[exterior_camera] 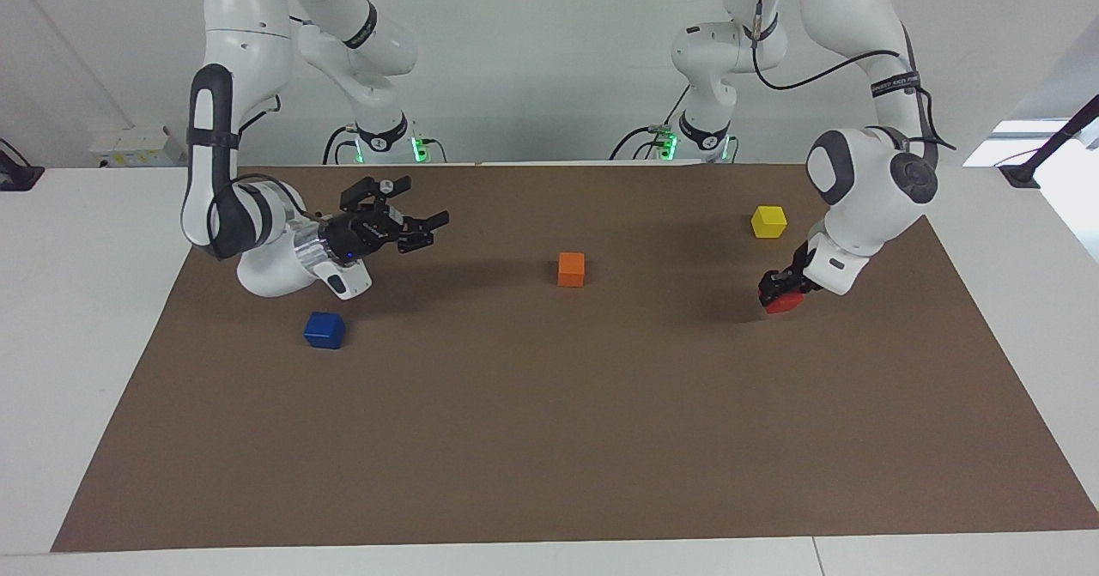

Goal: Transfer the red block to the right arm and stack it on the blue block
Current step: 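Lift the red cube with the left gripper while the right gripper approaches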

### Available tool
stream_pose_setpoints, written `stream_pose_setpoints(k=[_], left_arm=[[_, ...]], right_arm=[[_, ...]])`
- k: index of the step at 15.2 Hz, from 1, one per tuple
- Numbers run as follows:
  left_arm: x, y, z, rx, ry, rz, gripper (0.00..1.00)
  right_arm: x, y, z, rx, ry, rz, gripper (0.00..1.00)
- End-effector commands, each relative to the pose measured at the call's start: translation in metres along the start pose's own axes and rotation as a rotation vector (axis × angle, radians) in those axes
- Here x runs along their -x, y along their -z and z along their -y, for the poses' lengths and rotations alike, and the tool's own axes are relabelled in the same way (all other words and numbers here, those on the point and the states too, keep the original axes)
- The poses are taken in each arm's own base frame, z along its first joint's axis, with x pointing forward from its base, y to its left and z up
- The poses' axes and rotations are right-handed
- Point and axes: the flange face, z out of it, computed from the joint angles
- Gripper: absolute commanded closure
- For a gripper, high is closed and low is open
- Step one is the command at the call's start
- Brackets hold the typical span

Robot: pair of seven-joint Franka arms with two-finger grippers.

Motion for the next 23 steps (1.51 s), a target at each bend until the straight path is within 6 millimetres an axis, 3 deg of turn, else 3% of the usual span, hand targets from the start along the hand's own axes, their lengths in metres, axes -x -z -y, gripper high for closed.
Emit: stream_pose_setpoints(k=[1,4,6,8,10,15,18,23], left_arm=[[0.02,0.053,-0.047,0.081,0.22,0.046,1.0],[0.058,0.097,-0.071,0.224,0.586,0.153,1.0],[0.066,0.116,-0.086,0.346,0.909,0.291,1.0],[0.098,0.128,-0.113,0.346,0.884,0.324,1.0],[0.112,0.136,-0.128,0.393,0.986,0.397,1.0],[0.148,0.121,-0.182,0.542,1.105,0.602,1.0],[0.158,0.11,-0.192,0.655,1.344,0.73,1.0],[0.208,0.091,-0.252,0.689,1.404,0.753,1.0]], right_arm=[[0.0,-0.022,-0.012,-0.077,0.046,-0.022,0.0],[0.001,-0.042,-0.022,-0.116,0.065,-0.028,0.0],[0.005,-0.054,-0.029,-0.126,0.066,-0.024,0.0],[0.006,-0.056,-0.032,-0.124,0.051,-0.025,0.0],[0.006,-0.058,-0.033,-0.123,0.009,-0.022,0.0],[0.01,-0.071,-0.045,-0.124,-0.028,-0.031,0.0],[0.013,-0.084,-0.054,-0.132,-0.031,-0.047,0.0],[0.014,-0.093,-0.062,-0.115,-0.015,-0.053,0.0]])
